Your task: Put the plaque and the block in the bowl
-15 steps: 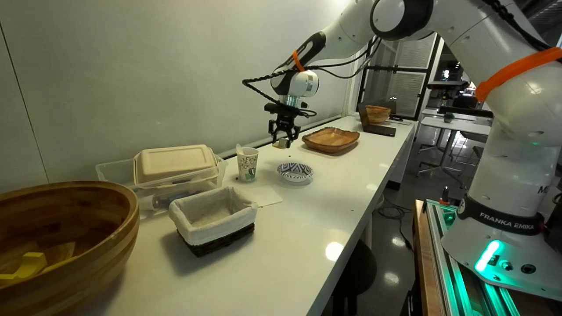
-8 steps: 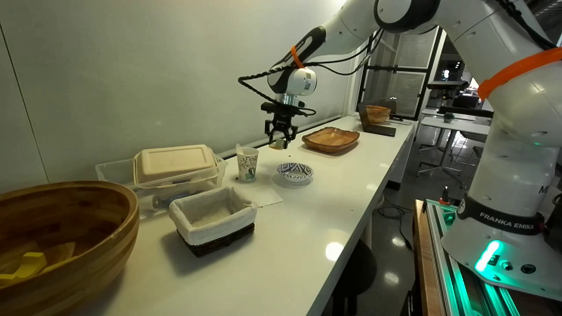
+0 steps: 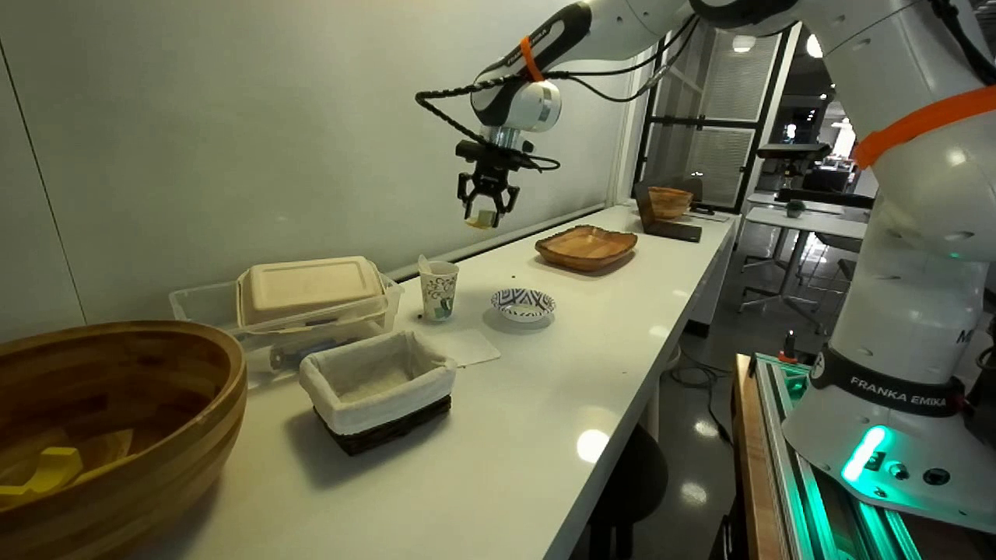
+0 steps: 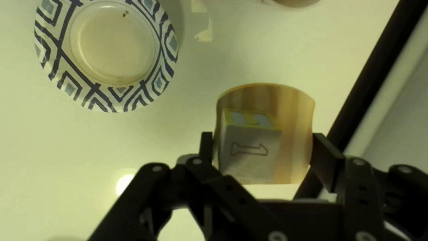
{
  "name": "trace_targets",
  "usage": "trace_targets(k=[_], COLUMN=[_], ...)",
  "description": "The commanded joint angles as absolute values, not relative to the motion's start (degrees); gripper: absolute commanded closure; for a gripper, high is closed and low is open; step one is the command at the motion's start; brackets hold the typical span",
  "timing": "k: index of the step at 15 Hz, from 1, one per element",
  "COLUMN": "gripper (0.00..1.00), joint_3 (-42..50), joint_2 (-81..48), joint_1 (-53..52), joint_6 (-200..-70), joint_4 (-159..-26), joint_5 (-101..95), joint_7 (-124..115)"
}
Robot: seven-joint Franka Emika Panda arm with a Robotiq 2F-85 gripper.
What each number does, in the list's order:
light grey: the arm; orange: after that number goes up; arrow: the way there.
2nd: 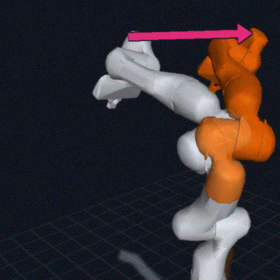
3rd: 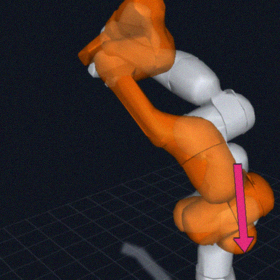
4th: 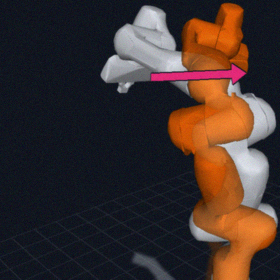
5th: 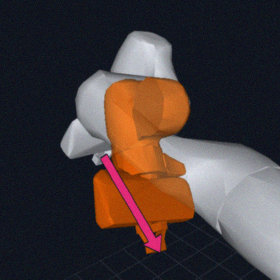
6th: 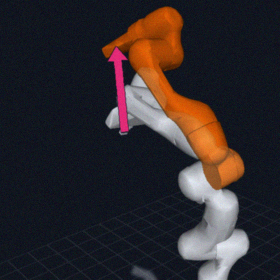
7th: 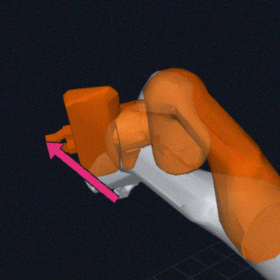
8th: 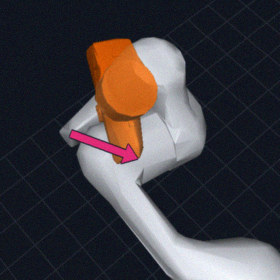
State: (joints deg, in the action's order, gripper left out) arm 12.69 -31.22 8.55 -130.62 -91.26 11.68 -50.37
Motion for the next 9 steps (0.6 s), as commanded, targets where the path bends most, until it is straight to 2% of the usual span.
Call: trace_targets(k=[1, 9], gripper=[0.53, 0.53], joint_3=[11.8, 6.6], joint_2=[-27.9, -36.3], joint_1=[4.9, -2.9], joint_6=[-124.3, -107.0], joint_4=[-88.1, -68.9], joint_5=[6.2, -3.1], joint_7=[-49.7, -45.4])
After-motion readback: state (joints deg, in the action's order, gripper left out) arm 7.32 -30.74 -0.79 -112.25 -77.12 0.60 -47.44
